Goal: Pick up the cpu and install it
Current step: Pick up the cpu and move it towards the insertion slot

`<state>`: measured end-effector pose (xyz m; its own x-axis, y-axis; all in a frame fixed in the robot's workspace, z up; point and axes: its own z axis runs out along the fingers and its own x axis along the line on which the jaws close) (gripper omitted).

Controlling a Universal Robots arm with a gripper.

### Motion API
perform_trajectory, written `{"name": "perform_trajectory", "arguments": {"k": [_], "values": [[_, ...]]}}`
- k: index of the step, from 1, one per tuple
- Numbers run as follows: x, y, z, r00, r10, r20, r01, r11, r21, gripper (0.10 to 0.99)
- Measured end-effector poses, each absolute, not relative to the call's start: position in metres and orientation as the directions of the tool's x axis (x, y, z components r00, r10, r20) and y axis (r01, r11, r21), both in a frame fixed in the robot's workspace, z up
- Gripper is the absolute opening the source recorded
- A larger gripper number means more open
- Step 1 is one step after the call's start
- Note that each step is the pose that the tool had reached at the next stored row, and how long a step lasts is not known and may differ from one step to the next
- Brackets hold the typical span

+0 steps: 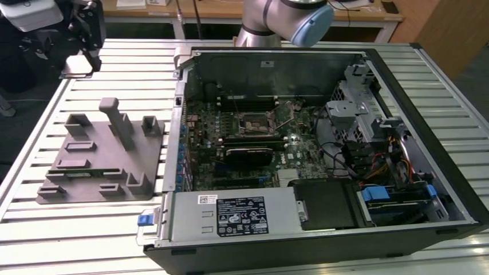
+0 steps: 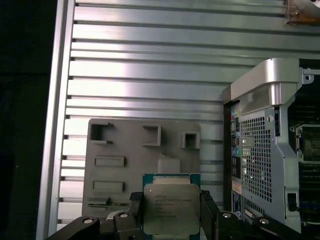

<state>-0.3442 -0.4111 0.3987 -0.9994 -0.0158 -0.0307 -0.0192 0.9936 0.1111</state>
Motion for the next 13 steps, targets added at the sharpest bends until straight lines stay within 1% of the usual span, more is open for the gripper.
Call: {"name": "perform_trajectory", "arguments": {"k": [13], "values": [[-0.318, -0.411, 0.399, -0.999, -0.016, -0.031, -0.019, 0.994, 0.111, 0.541]]}}
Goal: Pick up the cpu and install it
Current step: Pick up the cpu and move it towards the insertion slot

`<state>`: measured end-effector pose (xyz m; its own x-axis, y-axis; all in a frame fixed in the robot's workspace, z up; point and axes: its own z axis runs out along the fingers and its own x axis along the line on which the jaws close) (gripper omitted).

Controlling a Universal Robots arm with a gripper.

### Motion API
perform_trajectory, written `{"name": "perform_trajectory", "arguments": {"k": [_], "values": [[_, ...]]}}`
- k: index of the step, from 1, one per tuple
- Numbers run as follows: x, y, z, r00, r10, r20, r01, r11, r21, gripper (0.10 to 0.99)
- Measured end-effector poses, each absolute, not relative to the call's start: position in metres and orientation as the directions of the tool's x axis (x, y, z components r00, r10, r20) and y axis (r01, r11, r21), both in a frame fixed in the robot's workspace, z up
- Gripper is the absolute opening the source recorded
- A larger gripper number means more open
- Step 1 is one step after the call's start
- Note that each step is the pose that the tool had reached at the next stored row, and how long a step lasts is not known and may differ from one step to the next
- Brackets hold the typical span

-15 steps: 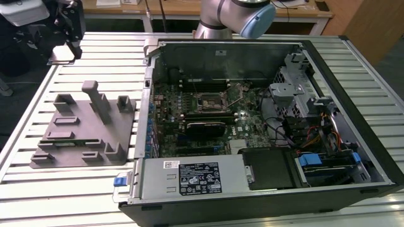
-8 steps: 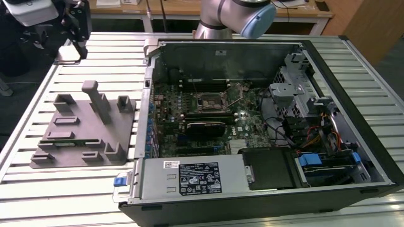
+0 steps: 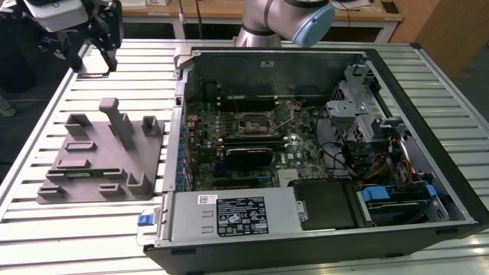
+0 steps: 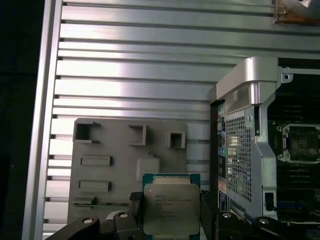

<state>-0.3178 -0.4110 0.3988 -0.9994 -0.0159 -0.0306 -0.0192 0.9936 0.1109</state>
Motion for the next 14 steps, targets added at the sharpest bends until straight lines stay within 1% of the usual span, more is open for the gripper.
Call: {"name": "perform_trajectory", "arguments": {"k": [14], "values": [[-0.286, -0.411, 0.399, -0.999, -0.016, -0.031, -0.019, 0.994, 0.111, 0.541]]}}
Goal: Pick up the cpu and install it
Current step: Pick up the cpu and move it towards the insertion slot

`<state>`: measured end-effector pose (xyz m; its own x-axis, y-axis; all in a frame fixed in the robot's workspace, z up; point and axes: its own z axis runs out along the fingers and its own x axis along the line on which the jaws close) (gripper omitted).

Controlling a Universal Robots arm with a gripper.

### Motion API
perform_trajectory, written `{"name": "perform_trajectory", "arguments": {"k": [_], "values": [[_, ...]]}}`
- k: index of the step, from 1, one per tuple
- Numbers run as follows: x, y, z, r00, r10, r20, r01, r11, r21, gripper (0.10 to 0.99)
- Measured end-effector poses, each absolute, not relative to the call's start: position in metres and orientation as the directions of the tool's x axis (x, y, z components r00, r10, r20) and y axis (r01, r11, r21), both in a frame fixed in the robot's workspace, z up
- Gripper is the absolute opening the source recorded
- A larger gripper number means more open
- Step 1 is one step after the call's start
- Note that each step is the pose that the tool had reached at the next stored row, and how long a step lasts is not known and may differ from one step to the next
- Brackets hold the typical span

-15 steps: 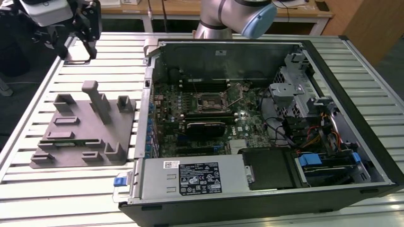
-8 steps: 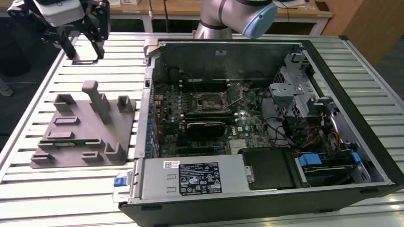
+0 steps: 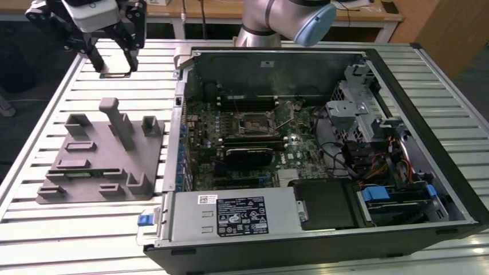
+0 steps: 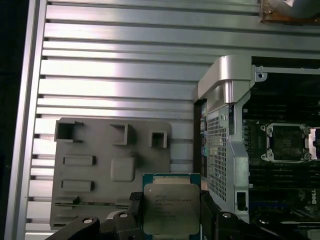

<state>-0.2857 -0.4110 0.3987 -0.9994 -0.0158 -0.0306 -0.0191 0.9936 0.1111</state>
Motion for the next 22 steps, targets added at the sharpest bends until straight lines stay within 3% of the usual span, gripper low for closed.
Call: {"name": "perform_trajectory", "arguments": {"k": [22], "values": [[-0.237, -0.411, 0.399, -0.999, -0.016, -0.031, -0.019, 0.994, 0.111, 0.541]]}}
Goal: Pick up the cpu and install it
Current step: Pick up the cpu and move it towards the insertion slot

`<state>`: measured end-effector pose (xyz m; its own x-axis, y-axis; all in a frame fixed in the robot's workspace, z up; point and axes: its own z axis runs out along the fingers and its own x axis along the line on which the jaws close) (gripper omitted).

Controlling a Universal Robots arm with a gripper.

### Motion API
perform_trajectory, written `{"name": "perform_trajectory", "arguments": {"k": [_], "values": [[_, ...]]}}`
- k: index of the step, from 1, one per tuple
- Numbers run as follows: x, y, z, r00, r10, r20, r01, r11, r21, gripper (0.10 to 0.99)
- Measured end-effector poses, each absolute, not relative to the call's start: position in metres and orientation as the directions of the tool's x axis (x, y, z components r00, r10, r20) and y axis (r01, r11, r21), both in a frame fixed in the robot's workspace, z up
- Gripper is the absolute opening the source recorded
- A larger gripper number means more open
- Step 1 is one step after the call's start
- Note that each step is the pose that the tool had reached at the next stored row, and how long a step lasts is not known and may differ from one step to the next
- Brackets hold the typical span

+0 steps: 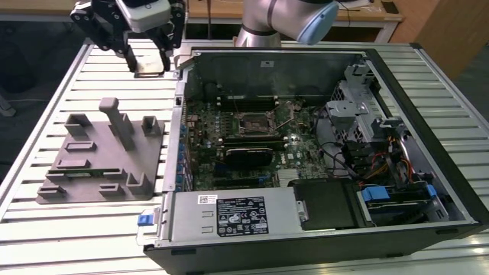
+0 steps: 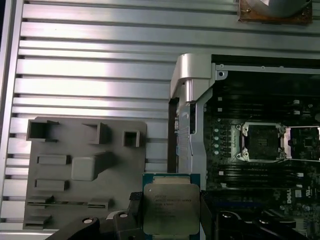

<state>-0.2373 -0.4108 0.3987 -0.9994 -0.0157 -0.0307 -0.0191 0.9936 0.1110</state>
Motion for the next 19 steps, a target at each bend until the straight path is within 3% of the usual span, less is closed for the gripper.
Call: {"name": "perform_trajectory", "arguments": {"k": [19], "values": [[-0.194, -0.411, 0.399, -0.999, -0.016, -0.031, -0.019, 0.994, 0.111, 0.541]]}}
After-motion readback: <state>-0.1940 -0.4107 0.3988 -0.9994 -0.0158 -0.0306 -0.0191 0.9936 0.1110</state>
